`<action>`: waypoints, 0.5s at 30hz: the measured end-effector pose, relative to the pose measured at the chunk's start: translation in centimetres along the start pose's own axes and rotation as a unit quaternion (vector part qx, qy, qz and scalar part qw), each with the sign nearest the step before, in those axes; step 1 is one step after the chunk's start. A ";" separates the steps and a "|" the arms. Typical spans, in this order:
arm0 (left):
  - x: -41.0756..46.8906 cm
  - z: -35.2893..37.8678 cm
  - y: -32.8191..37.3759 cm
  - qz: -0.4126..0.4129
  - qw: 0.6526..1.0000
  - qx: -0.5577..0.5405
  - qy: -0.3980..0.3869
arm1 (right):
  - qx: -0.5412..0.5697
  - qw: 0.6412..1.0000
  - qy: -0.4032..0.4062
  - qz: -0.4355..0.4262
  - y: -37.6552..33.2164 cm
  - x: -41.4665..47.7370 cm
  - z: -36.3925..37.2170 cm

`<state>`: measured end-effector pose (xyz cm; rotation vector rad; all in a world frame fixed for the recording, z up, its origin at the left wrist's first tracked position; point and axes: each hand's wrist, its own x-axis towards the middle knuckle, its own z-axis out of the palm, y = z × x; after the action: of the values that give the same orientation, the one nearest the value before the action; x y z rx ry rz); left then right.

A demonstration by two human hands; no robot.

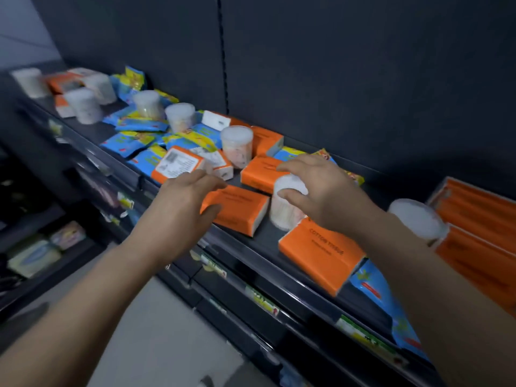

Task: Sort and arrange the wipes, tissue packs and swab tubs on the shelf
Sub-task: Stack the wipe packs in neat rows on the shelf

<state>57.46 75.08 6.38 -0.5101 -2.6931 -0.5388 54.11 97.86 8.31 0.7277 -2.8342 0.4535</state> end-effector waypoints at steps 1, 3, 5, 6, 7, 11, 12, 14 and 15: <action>0.0 -0.2 -0.6 -0.004 1.000 -0.002 0.002 | -0.005 1.000 0.001 -0.004 -0.3 0.7 0.1; 0.3 -0.4 -2.0 -0.011 1.000 -0.008 0.004 | -0.016 1.000 0.003 -0.006 -0.9 2.1 0.4; 0.9 -0.6 -3.6 -0.010 1.000 -0.014 0.005 | -0.029 1.000 0.004 0.006 -1.6 3.6 0.9; 1.3 -0.6 -4.4 -0.005 1.000 -0.020 0.005 | -0.033 0.999 0.006 0.014 -1.9 4.3 1.1; 1.9 -0.7 -5.1 0.004 1.000 -0.026 0.004 | -0.037 0.999 0.009 0.025 -2.2 5.0 1.3; 5.2 -0.8 -7.3 0.077 0.996 -0.047 -0.018 | -0.071 0.993 0.018 0.090 -2.6 6.7 1.5; 6.2 -0.5 -7.6 0.091 0.994 -0.057 -0.021 | -0.076 0.991 0.027 0.110 -2.5 6.8 1.4; 8.2 0.1 -7.7 0.120 0.989 -0.080 -0.030 | -0.086 0.983 0.048 0.154 -1.9 6.6 0.8; 9.3 0.7 -7.6 0.139 0.986 -0.089 -0.036 | -0.091 0.978 0.054 0.180 -1.4 6.2 0.4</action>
<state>46.09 71.37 7.22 -0.9554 -2.5908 -0.6943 49.39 93.82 9.77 0.1491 -2.8547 0.2675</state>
